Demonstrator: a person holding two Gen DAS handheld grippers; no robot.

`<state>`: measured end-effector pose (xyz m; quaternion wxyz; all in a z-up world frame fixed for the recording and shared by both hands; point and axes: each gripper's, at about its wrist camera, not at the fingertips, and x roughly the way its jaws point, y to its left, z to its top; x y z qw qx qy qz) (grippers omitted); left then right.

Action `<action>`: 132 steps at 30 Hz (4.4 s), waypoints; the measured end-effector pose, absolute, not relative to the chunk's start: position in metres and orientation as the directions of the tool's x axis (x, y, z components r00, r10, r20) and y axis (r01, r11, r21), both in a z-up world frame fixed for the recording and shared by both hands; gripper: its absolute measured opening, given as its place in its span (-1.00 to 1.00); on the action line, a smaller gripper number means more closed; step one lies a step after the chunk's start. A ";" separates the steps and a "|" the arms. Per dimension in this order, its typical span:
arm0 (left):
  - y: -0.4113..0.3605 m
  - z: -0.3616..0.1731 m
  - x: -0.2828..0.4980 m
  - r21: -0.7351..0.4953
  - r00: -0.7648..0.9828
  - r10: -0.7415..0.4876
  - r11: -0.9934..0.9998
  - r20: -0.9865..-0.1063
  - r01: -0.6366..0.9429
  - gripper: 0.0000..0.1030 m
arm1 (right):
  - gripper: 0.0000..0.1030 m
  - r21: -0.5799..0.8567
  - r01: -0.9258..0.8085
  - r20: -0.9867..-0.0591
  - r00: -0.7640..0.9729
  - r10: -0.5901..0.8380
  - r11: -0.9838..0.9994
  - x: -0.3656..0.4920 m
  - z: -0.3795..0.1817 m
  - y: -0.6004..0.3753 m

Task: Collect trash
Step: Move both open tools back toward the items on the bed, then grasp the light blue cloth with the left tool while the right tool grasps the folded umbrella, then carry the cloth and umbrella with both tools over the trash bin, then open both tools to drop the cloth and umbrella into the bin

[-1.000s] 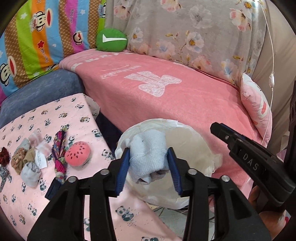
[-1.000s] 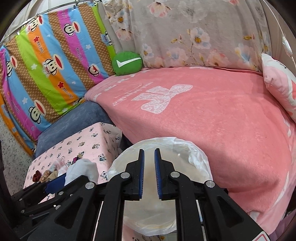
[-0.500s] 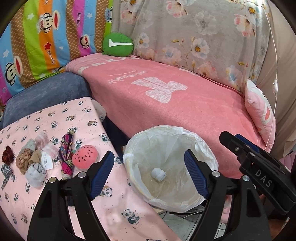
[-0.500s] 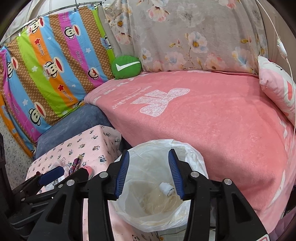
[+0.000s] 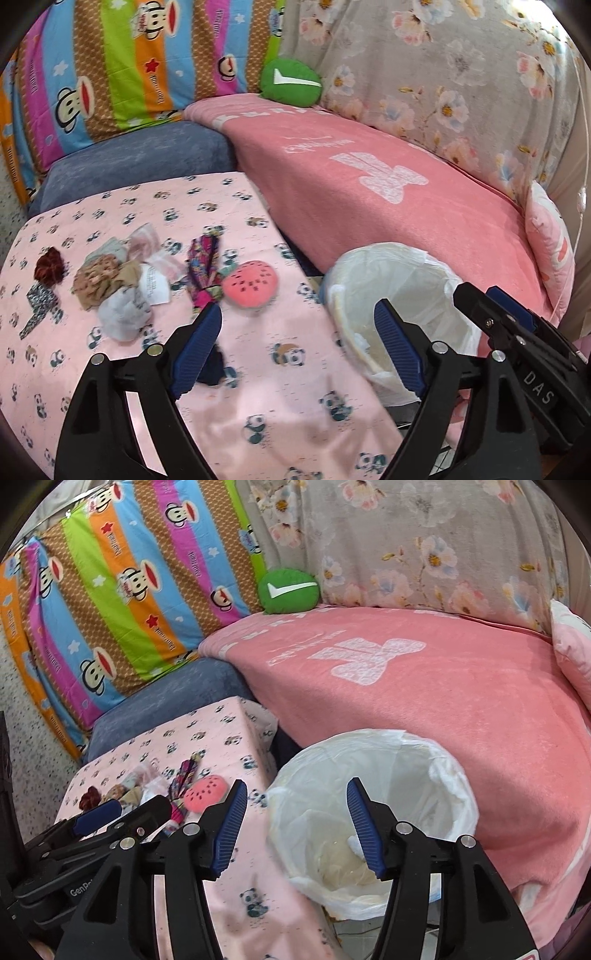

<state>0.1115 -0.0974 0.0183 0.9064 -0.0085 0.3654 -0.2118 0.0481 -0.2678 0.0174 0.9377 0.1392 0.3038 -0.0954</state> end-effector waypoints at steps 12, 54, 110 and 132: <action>-0.029 -0.005 0.128 -0.161 0.660 -0.280 0.958 -0.697 0.237 0.72 | 0.17 0.191 0.181 -0.647 0.763 -0.015 0.965 0.073 -0.006 -0.208; 0.055 -0.082 0.214 -0.307 0.542 -0.313 0.946 -0.780 0.104 -0.24 | -0.50 0.235 0.032 -0.799 0.576 0.174 0.971 0.190 -0.107 -0.102; -0.192 0.034 0.105 -0.225 0.502 -0.567 0.779 -0.653 0.586 -0.28 | -0.64 0.290 0.348 -0.604 0.789 -0.111 0.892 0.041 -0.001 -0.339; -0.168 0.032 0.112 -0.213 0.576 -0.507 0.838 -0.641 0.502 0.51 | -0.20 0.258 0.358 -0.605 0.784 -0.138 0.897 0.043 -0.002 -0.327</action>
